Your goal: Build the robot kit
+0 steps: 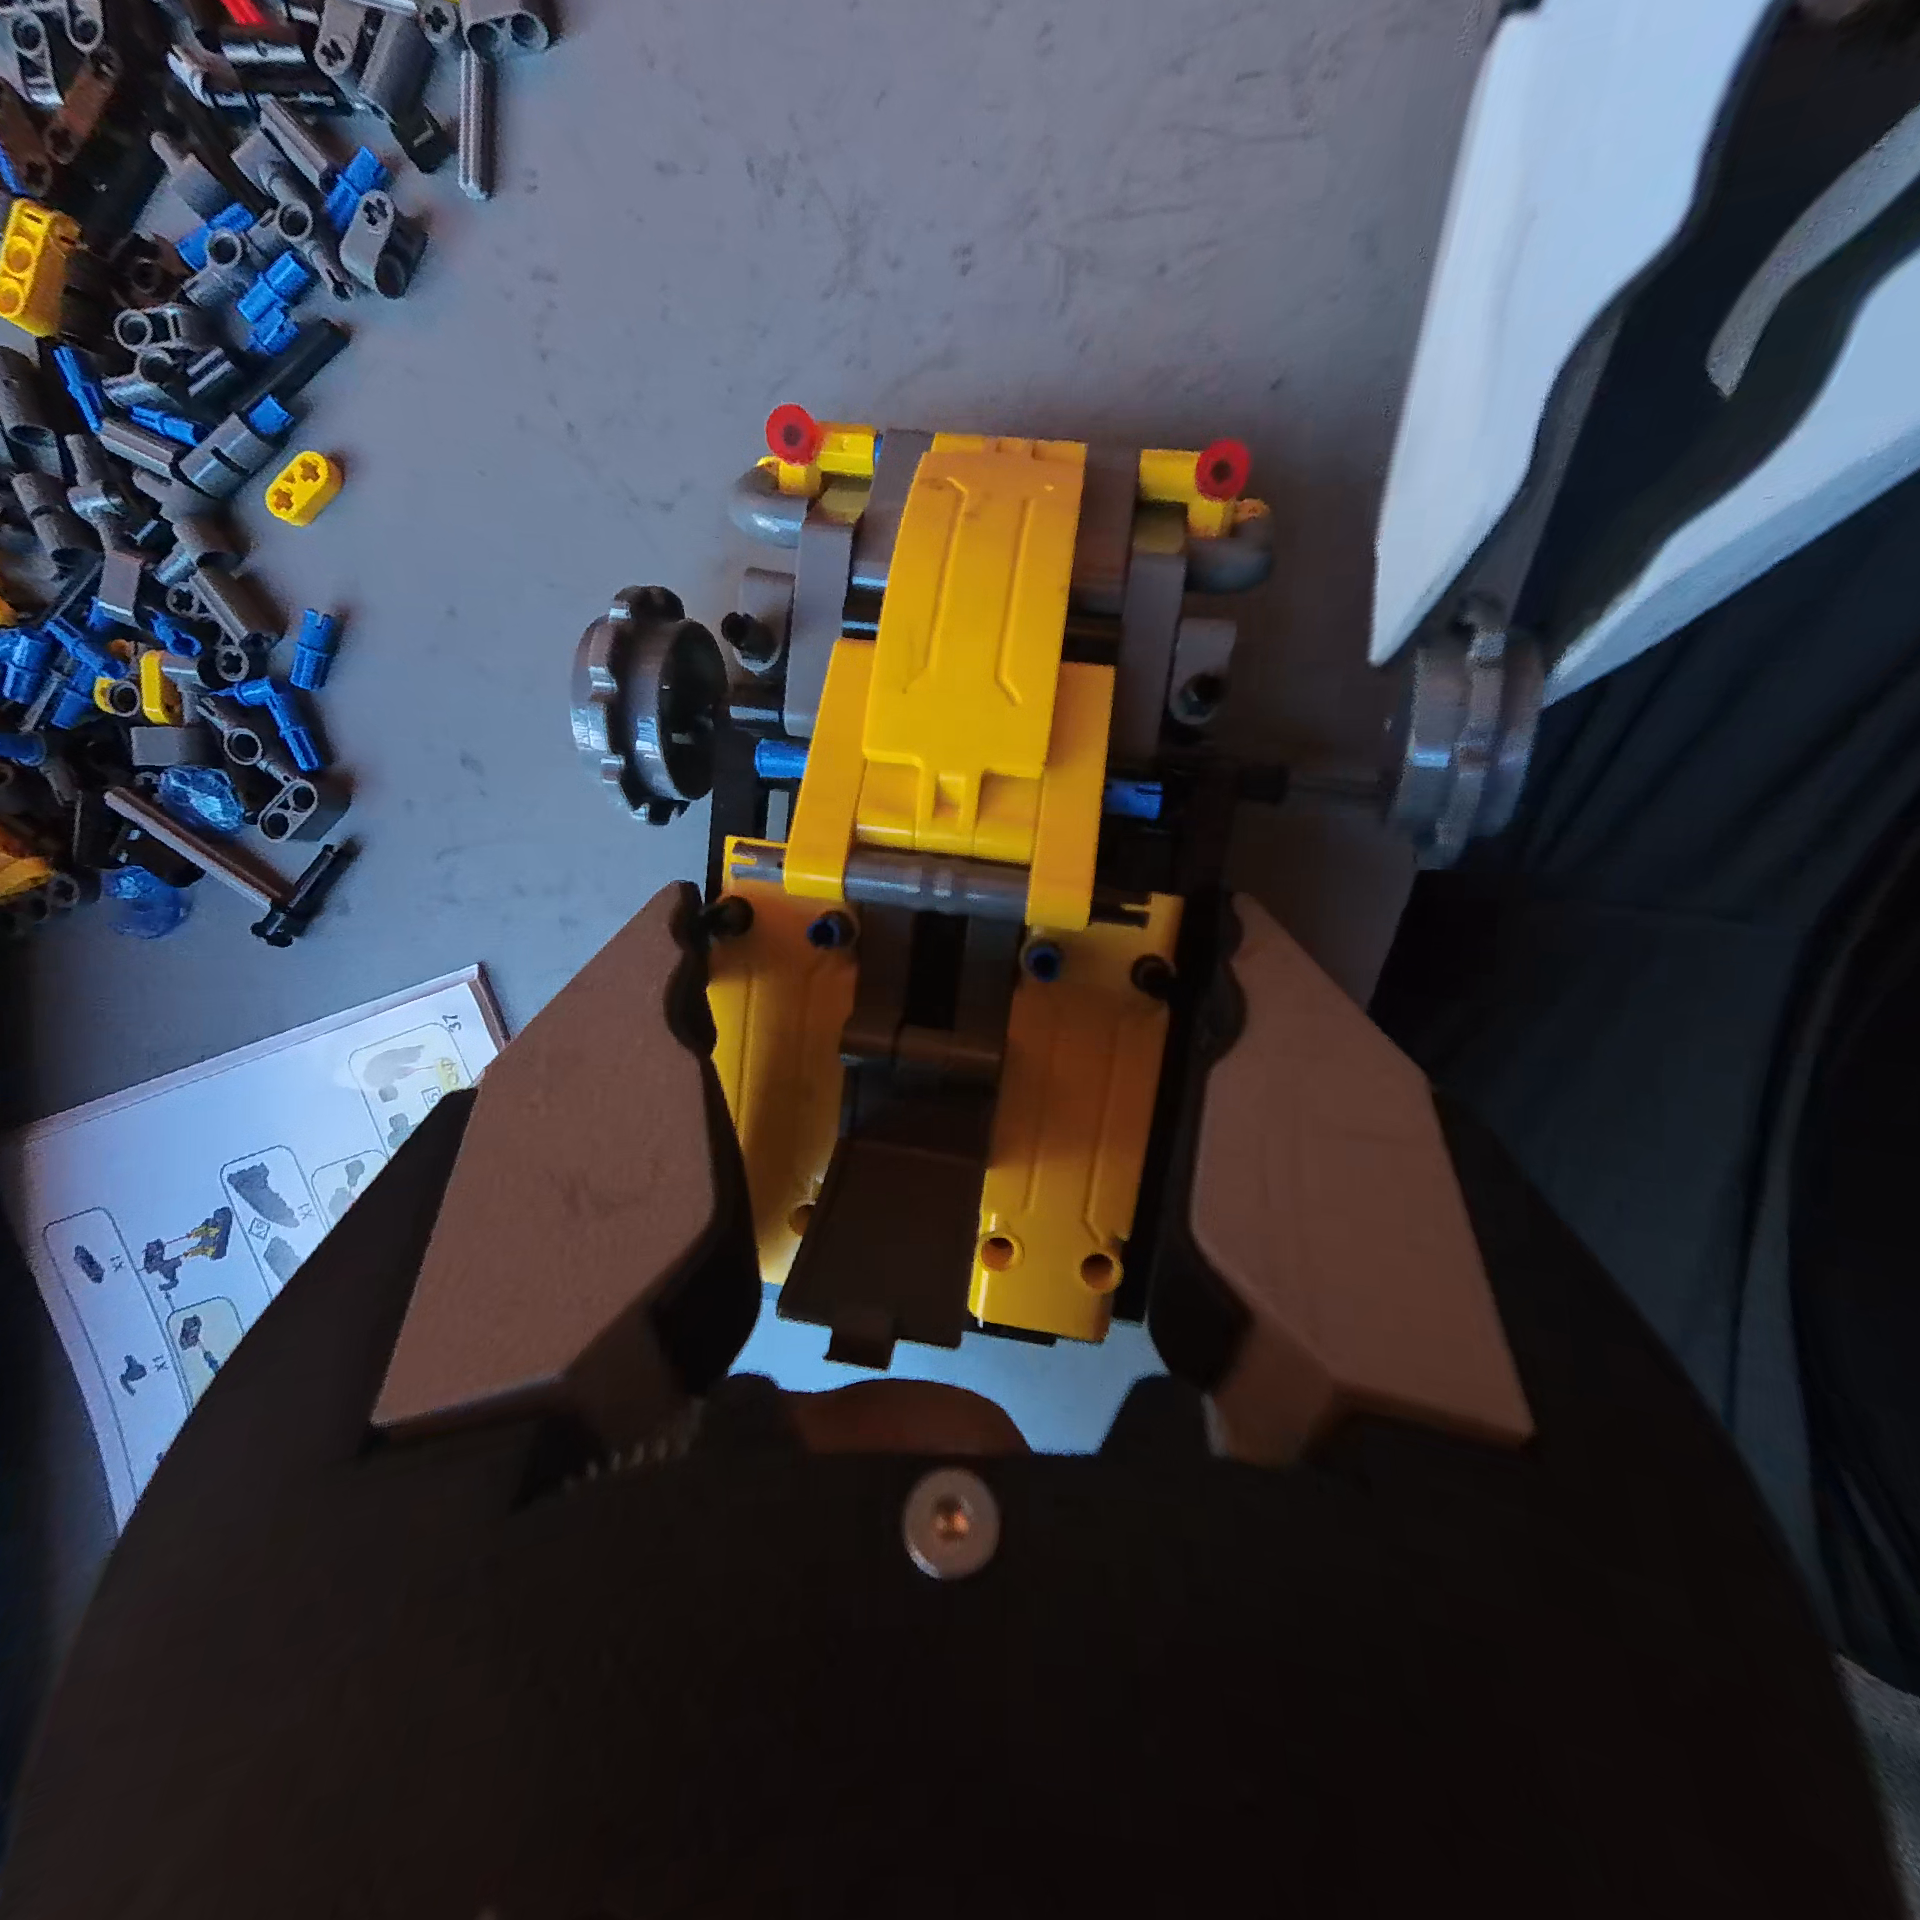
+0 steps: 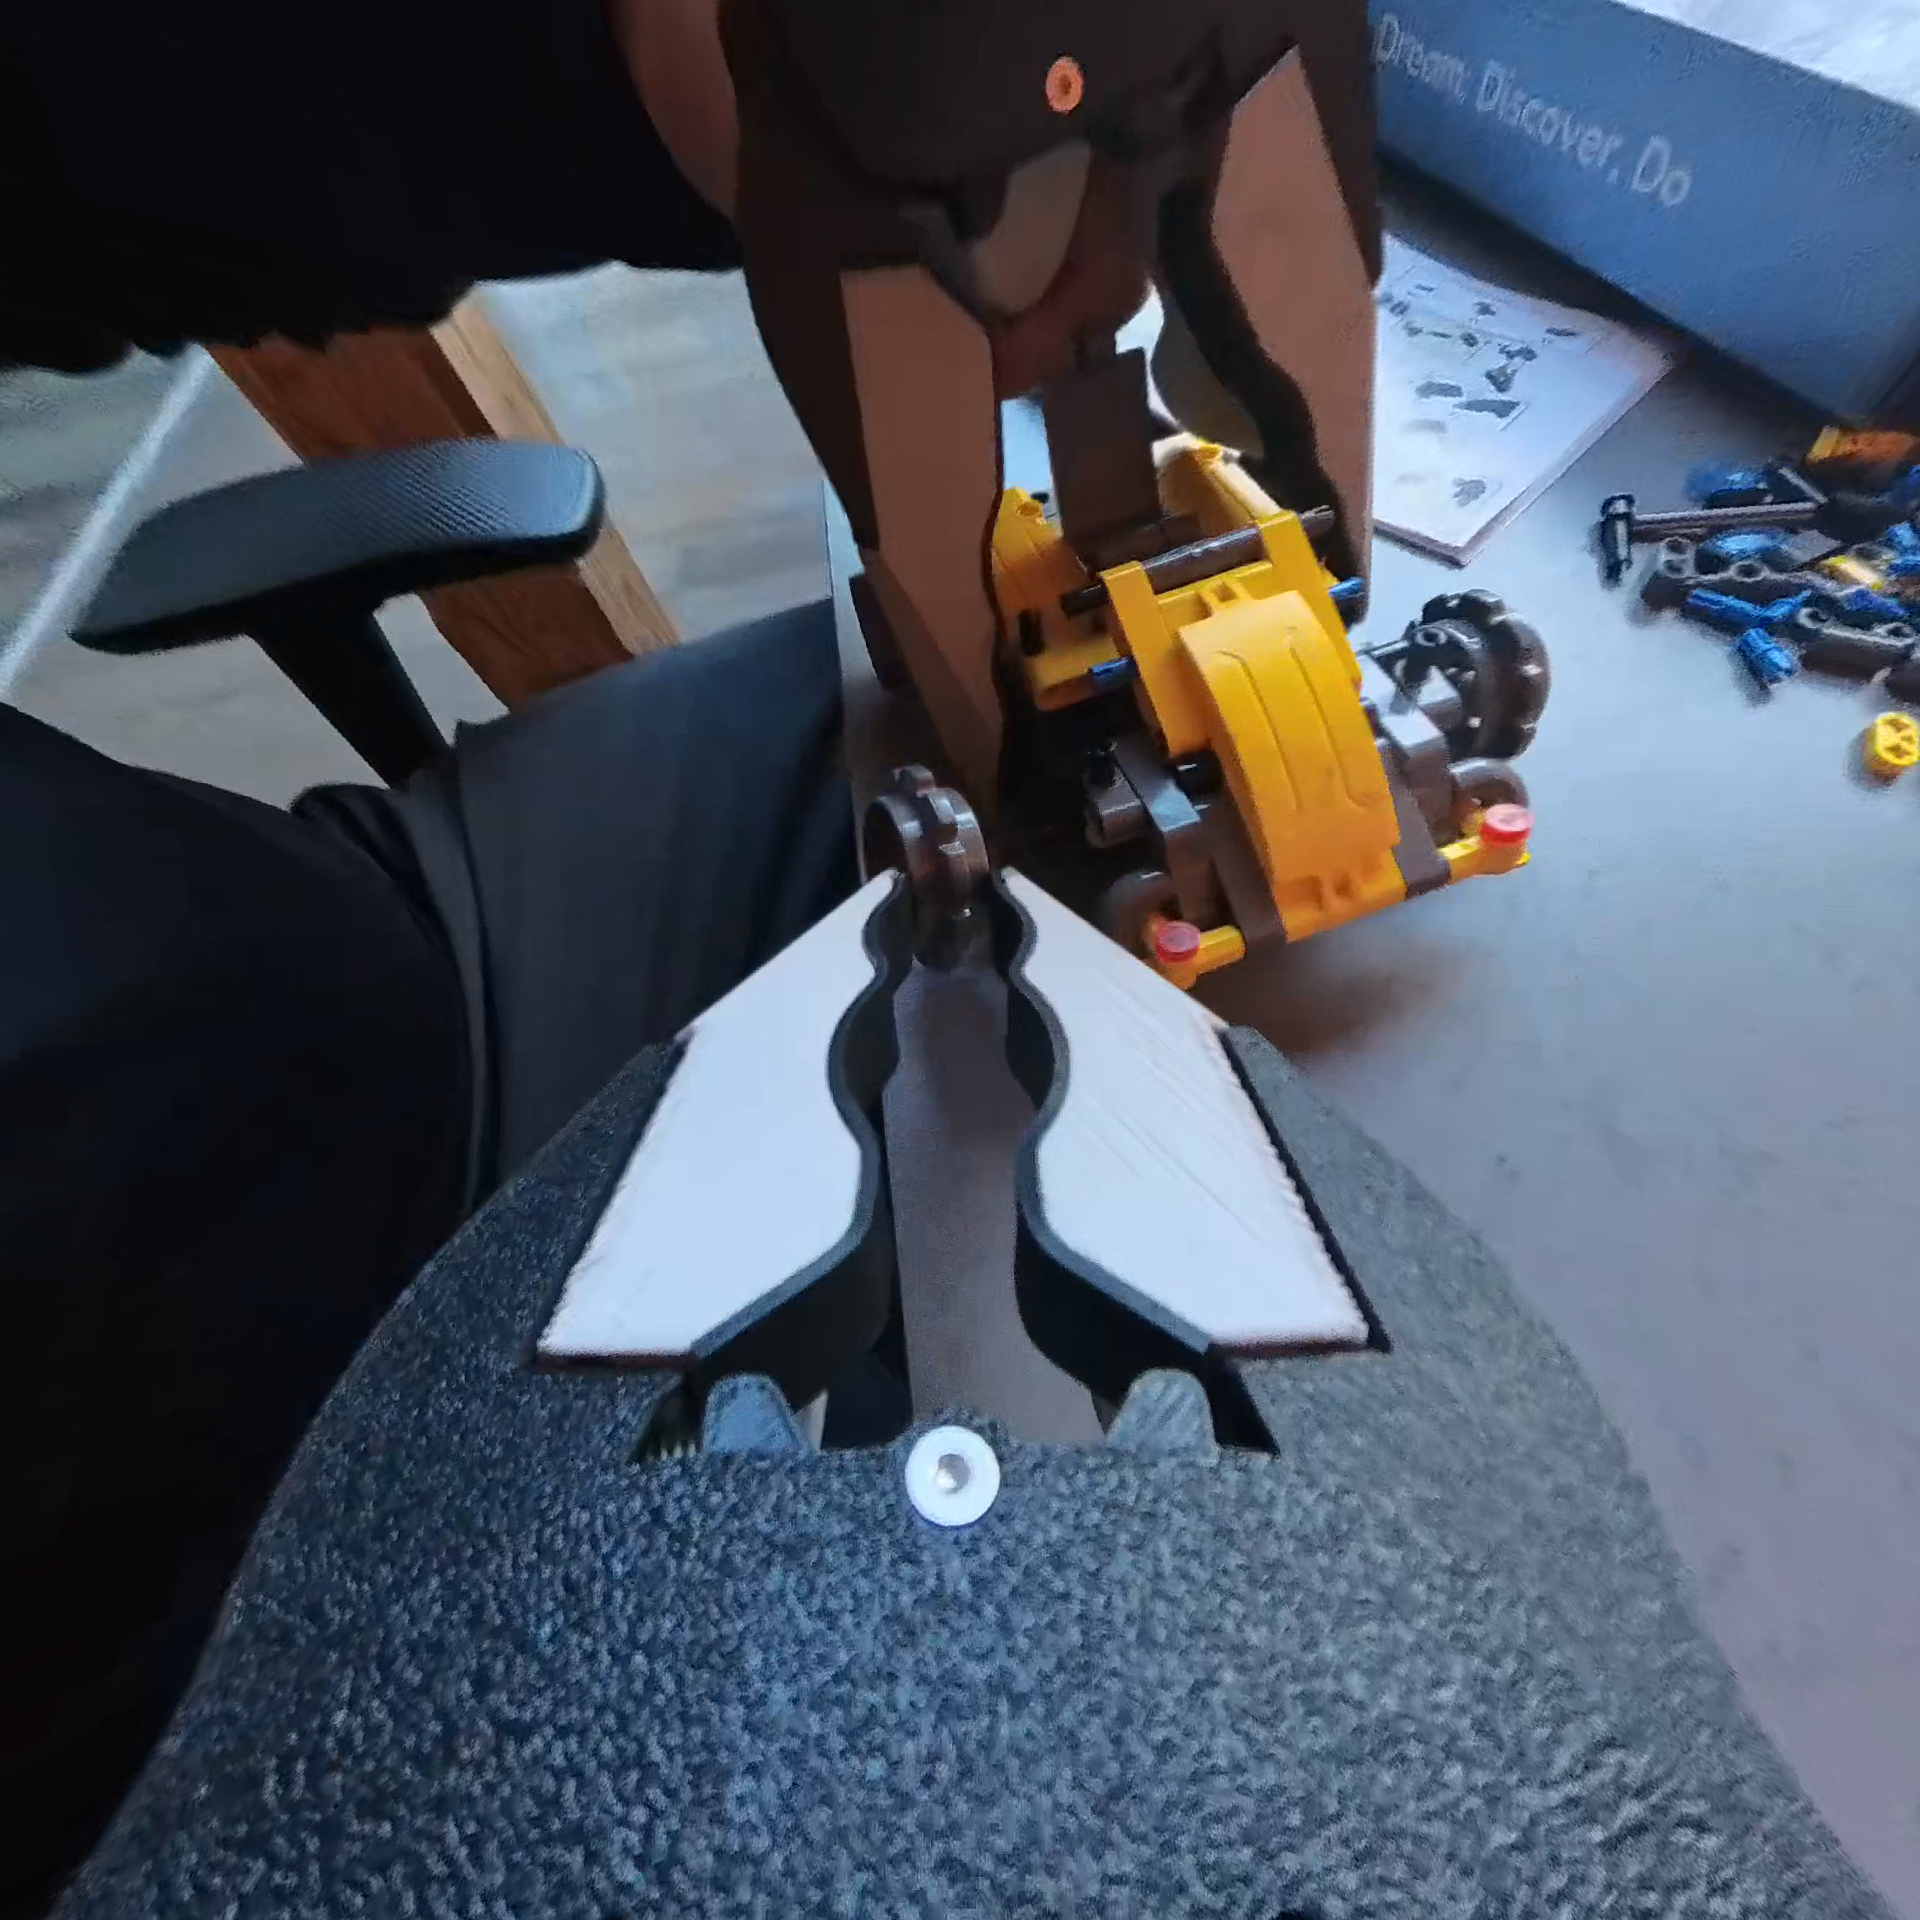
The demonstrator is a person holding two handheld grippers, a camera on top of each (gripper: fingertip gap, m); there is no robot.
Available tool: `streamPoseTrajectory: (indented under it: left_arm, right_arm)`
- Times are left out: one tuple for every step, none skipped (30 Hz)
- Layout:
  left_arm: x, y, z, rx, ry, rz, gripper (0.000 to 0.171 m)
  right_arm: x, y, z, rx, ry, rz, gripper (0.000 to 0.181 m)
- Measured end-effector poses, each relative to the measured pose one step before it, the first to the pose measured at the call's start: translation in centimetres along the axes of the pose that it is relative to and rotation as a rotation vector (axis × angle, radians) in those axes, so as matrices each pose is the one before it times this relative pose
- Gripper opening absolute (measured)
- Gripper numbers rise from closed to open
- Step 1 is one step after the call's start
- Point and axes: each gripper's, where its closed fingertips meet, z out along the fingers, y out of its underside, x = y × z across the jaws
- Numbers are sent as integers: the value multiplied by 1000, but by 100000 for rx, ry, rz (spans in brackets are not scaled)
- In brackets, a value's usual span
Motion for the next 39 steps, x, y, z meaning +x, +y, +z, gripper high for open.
streamPoseTrajectory:
  left_arm:
    - [10,24,-13,88,203,242,92]
    - [2,27,-14,-56,108,252,93]
    - [4,17,3,-25,107,126,92]
    - [12,-6,2,120,78,77,92]
    - [9,-7,4,176,119,25,92]
    - [-1,-31,-7,339,75,33,92]
    - [0,-39,-1,595,239,-222,92]
    - [7,-35,-1,751,580,-343,92]
    - [25,-55,-6,1048,840,-66,92]
    - [-8,-81,-32,1158,481,537,92]
    - [-16,-45,-15,787,407,371,92]
    - [-15,-41,-3,539,359,285,92]
    - [20,-15,7,165,390,461,92]
    - [13,11,6,-102,354,557,92]
    - [-48,-88,38,441,103,-50,92]
    - [-167,-201,68,926,-464,-1006,92]
    - [-44,-34,65,-472,111,184,92]
    - [35,88,27,-873,610,1154,92]
    - [-103,-61,110,650,-153,792,92]
    - [-196,-69,372,1535,-707,303,92]
    - [-14,-462,186,4403,983,-1645,92]
    - [-110,-91,63,1200,384,-424,92]
    - [0,9,-18,-36,101,307,92]
    - [1,-16,-2,-3,-209,45,92]
    - [-10,-53,15,322,-390,-188,92]
    - [-34,-61,18,449,-467,-493,91]
    - [-13,-29,6,64,-315,-237,91]
    - [-18,-24,-13,-237,-251,-81,91]
    - [-30,-10,-7,-411,-336,-1,91]
    - [-25,-52,-1,-130,-547,372,91]
    - [6,-97,-25,313,-755,788,90]
    - [67,26,5,-344,-306,494,90]
    - [128,53,-39,-577,439,16,90]
    - [148,92,-79,-661,533,487,90]
    - [130,59,-201,-325,338,944,90]
    - [116,-295,-500,2052,625,575,89]
    - [107,-561,-840,3901,1242,-418,91]
    - [-31,-584,-1095,4076,975,-600,94]
    - [-368,-499,-1269,3536,-811,-847,97]
  right_arm:
    - [-110,153,205,-1453,1887,-3066,13]
    - [-76,141,175,-1323,2320,-3368,14]
    - [-65,65,105,-711,3036,-3992,14]
    - [-201,-35,33,128,2896,-4871,14]
    - [-286,-54,12,279,2936,-5425,14]
    - [-184,52,22,-474,4010,-5294,13]
    - [-102,187,59,-1406,4619,-5090,13]
    - [-76,255,56,-1644,4694,-5252,14]
    - [-37,215,30,-1234,4585,-5266,14]
    - [-37,92,-1,-534,3965,-4749,14]
    - [-25,-9,3,63,2989,-3680,14]
    - [-8,-31,19,257,1889,-2361,14]
    - [1,-54,66,407,683,-1162,14]
    - [0,-80,54,541,-235,-68,14]
    - [31,-87,31,478,-947,859,14]
    - [58,-85,6,542,-1274,1458,14]
    - [90,-138,-44,934,-1230,1747,14]
    - [32,-106,-94,791,-1528,1270,14]
    - [221,30,-185,91,95,-283,14]
    - [510,149,-313,-252,2340,-1747,14]
    - [567,289,-337,-753,2749,-1761,14]
    - [618,510,-321,-1871,2910,-1616,14]
    - [596,705,-333,-2880,2736,-2349,14]
    - [450,737,-368,-2926,2127,-2669,14]
    - [307,621,-369,-2043,1582,-2170,14]
    - [285,600,-290,-1807,1853,-1828,14]
    - [357,764,-178,-2966,2646,-1964,14]
    - [344,865,-56,-4001,2761,-2149,14]
    - [263,737,16,-3643,2263,-1990,14]
    - [102,556,119,-2564,1349,-1356,14]
    - [-96,467,201,-2320,226,-801,15]
    - [-263,414,212,-2237,-494,-767,15]
    - [-293,279,180,-1406,-572,-722,16]
    - [-142,51,60,52,124,18,16]
    - [-19,-61,-16,758,141,1091,15]
    - [-4,40,-22,114,-520,1678,15]
    - [17,60,-32,-143,-588,1609,15]
    - [18,50,-28,-175,-305,1090,16]
    - [18,26,-30,-179,34,459,17]
